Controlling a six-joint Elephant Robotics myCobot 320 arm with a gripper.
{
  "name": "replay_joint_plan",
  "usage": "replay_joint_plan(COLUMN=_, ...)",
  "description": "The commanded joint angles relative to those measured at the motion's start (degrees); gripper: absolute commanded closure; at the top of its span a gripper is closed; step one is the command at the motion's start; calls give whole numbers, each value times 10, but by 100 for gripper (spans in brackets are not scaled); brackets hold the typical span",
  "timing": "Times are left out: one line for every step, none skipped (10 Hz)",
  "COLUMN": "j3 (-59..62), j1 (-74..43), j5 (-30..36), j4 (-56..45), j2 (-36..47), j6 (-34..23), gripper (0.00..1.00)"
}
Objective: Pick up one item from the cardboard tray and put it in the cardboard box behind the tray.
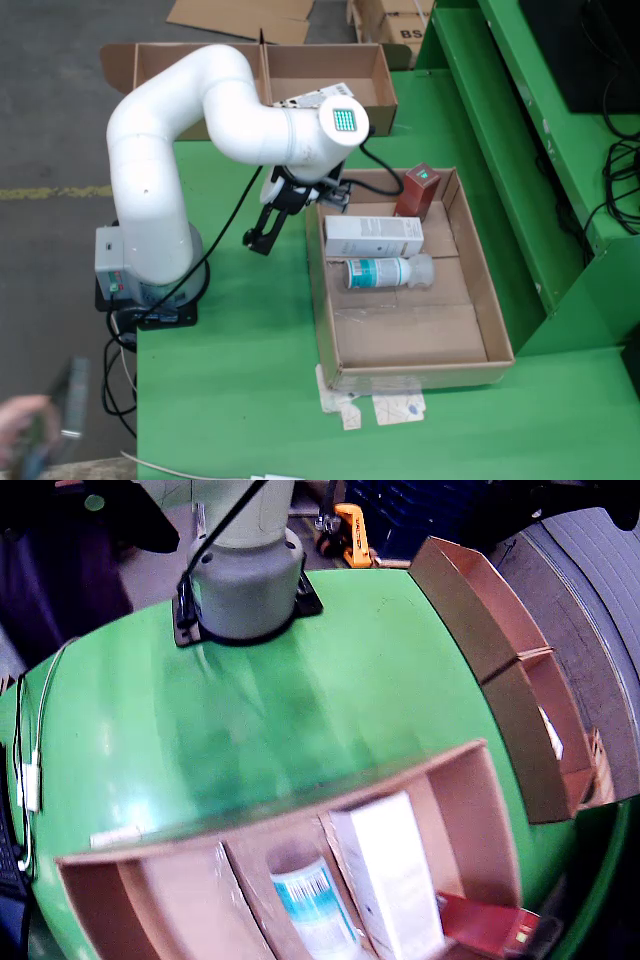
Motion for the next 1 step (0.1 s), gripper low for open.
replay_joint_plan(j3=-268, j1=-4, j5=6, j4=4, j2=10, j6=-4, gripper=0)
